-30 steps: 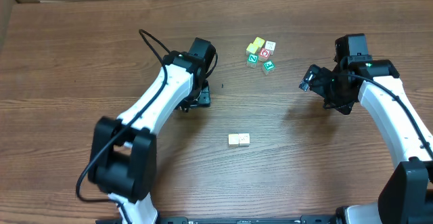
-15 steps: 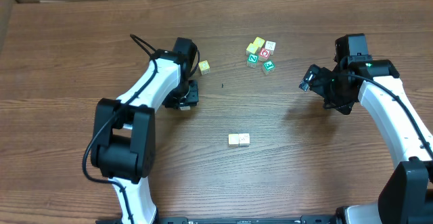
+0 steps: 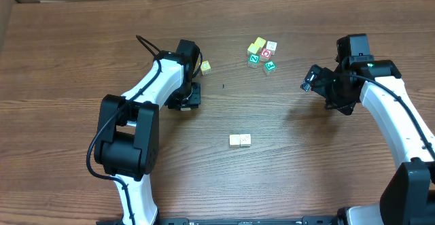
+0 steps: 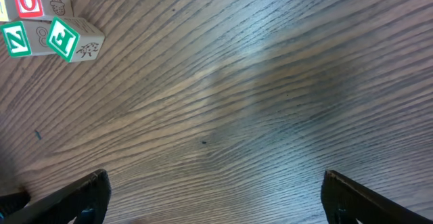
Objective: Flip 3 blocks
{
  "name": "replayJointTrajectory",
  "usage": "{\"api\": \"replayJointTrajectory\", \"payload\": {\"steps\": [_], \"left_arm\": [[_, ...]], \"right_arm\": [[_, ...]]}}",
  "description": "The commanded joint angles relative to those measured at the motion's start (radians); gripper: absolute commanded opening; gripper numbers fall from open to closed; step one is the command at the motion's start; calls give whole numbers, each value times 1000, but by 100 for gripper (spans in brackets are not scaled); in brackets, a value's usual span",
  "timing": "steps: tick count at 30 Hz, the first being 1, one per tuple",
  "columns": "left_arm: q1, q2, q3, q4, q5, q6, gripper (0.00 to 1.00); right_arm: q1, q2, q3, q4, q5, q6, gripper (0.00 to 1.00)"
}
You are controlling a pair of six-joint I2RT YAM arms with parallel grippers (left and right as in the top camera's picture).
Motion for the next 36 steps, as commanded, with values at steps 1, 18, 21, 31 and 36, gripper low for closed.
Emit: {"api": "replayJointTrajectory", "payload": {"steps": [1, 18, 21, 31, 36], "left_arm": [[-2, 8, 18, 11, -1, 28, 41], [-1, 8, 153, -159, -12, 31, 42], [-1, 9, 116, -134, -11, 31, 42], [0, 9, 79, -95, -14, 34, 35], [-4, 9, 69, -84, -11, 18, 35]], "right_arm": [[-3, 2, 15, 3, -6, -8, 100], [-3, 2, 15, 3, -6, -8, 100], [-3, 2, 15, 3, -6, -8, 100], [-3, 2, 15, 3, -6, -8, 100], [-3, 2, 15, 3, -6, -8, 100]]}}
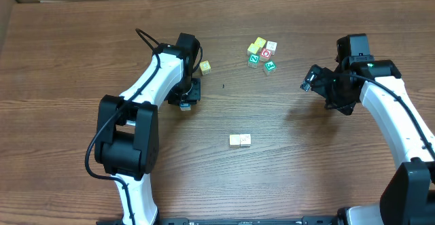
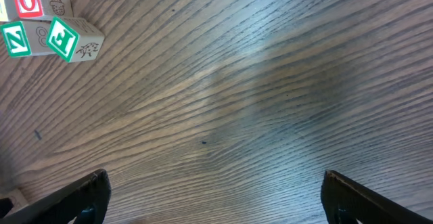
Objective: Flip 3 blocks
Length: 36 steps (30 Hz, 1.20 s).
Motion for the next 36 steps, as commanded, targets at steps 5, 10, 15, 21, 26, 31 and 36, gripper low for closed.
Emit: {"api": "replayJointTrajectory", "payload": {"steps": [5, 10, 15, 21, 26, 31, 36], "left_arm": [[-5, 5, -24, 13, -8, 0, 24], [-5, 4, -24, 6, 18, 1, 24], [-5, -2, -19, -21, 95, 0, 16], [-5, -56, -19, -76, 140, -8, 17], [-9, -138, -19, -122, 148, -12, 20], [-53, -220, -20, -185, 147, -55, 21], [-150, -230, -28, -214, 130, -132, 22]], "right_arm": [[-3, 2, 15, 3, -5, -8, 100], [-3, 2, 15, 3, -5, -8, 100], [-3, 2, 15, 3, -5, -8, 100], [-3, 2, 15, 3, -5, -8, 100], [-3, 2, 15, 3, -5, -8, 100], [-3, 2, 15, 3, -5, -8, 100], [-3, 2, 15, 3, -5, -8, 100]]}}
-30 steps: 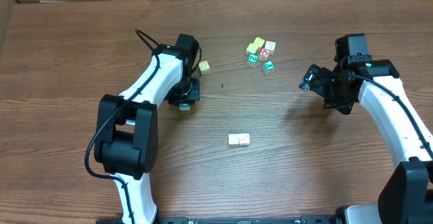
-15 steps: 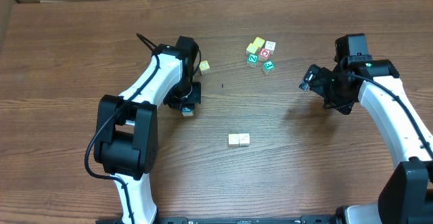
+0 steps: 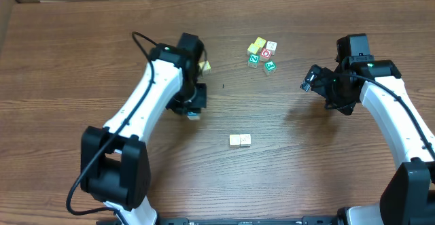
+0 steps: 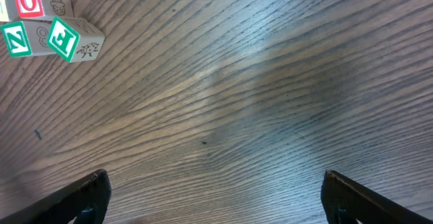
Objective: Flip 3 blocks
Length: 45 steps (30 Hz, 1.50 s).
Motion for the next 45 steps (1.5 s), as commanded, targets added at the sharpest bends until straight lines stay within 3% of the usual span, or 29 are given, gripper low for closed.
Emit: {"api": "replayJointTrajectory", "payload": {"steps": [1, 9, 19, 31, 34, 39, 45], "left_arm": [[-85, -10, -15, -1, -23, -116, 22], [-207, -10, -90, 56, -53, -294, 23], [-250, -10, -220, 190, -52, -378, 23], [-253, -10, -291, 264, 19, -389, 23], [-253, -10, -291, 262, 23, -370, 26], [-239, -11, -261, 228, 37, -358, 40], [-198, -11, -152, 131, 25, -319, 41]], "right_arm": [[-3, 2, 15, 3, -5, -8, 100], [-3, 2, 15, 3, -5, -8, 100], [-3, 2, 15, 3, -5, -8, 100], [-3, 2, 15, 3, -5, -8, 100], [-3, 2, 15, 3, -5, -8, 100], [-3, 2, 15, 3, -5, -8, 100], [-3, 2, 15, 3, -5, -8, 100]]}}
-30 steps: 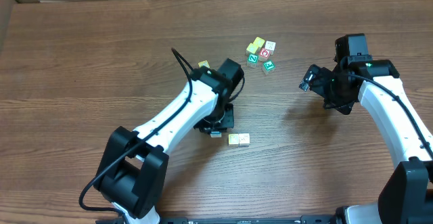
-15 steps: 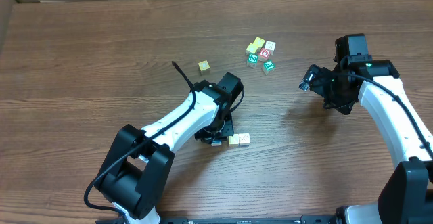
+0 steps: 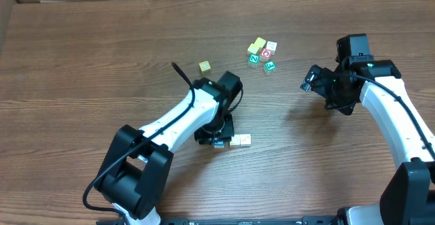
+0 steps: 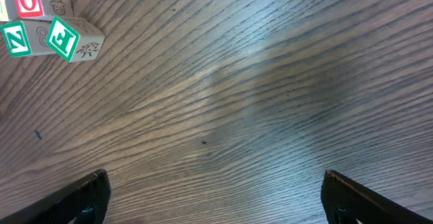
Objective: Flip 3 blocks
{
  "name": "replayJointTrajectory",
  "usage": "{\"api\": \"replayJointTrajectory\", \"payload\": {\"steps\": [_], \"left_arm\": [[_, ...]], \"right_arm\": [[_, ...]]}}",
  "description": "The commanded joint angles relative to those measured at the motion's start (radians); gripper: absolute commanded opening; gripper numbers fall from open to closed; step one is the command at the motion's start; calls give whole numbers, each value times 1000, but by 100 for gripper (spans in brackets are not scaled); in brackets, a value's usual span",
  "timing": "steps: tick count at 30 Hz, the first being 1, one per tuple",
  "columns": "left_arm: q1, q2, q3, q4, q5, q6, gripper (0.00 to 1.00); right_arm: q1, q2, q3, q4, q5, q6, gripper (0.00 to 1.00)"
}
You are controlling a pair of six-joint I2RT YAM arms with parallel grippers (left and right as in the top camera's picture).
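Observation:
Two pale plain-faced blocks (image 3: 240, 140) lie side by side near the table's middle. My left gripper (image 3: 217, 136) points down right beside their left end; its jaws are hidden under the wrist. A lone yellow block (image 3: 204, 66) sits farther back. A cluster of lettered blocks (image 3: 262, 54) lies at the back: in the right wrist view a red O block, a green Z block (image 4: 15, 38) and a green E block (image 4: 64, 38). My right gripper (image 4: 213, 204) hovers open over bare wood to the right of the cluster.
The wooden table (image 3: 81, 62) is bordered by a cardboard wall along the back. The left arm's white links (image 3: 173, 119) stretch diagonally from the front left toward the middle.
My left gripper has moved from just below the lone yellow block to the right and forward, and now stands against the left end of the two pale blocks. The right arm has not moved.
My left gripper first stood to the lower left of the lone yellow block, stayed close by it over the following two moments, and is now at the pale pair. No block has changed place. The right gripper stayed open and still throughout.

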Motion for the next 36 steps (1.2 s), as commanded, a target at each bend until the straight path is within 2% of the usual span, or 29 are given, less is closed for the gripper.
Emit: {"api": "replayJointTrajectory", "payload": {"steps": [1, 4, 6, 7, 9, 10, 22, 36], "left_arm": [[31, -11, 94, -53, -12, 38, 40], [45, -11, 128, -98, -69, 38, 38], [54, -11, 126, -101, -80, 47, 32], [54, -11, 121, -101, -81, 50, 26], [54, -11, 109, -111, -92, 50, 8], [53, -10, 101, -114, -96, 49, 4], [54, -10, -106, 36, -72, 45, 4], [42, -10, -119, 116, -5, 45, 4]], "right_arm": [[-3, 2, 15, 3, -5, -8, 100], [-3, 2, 15, 3, -5, -8, 100], [-3, 2, 15, 3, -5, -8, 100], [-3, 2, 15, 3, -5, -8, 100], [-3, 2, 15, 3, -5, -8, 100], [-3, 2, 15, 3, -5, -8, 100], [-3, 2, 15, 3, -5, -8, 100], [-3, 2, 15, 3, -5, -8, 100]]}}
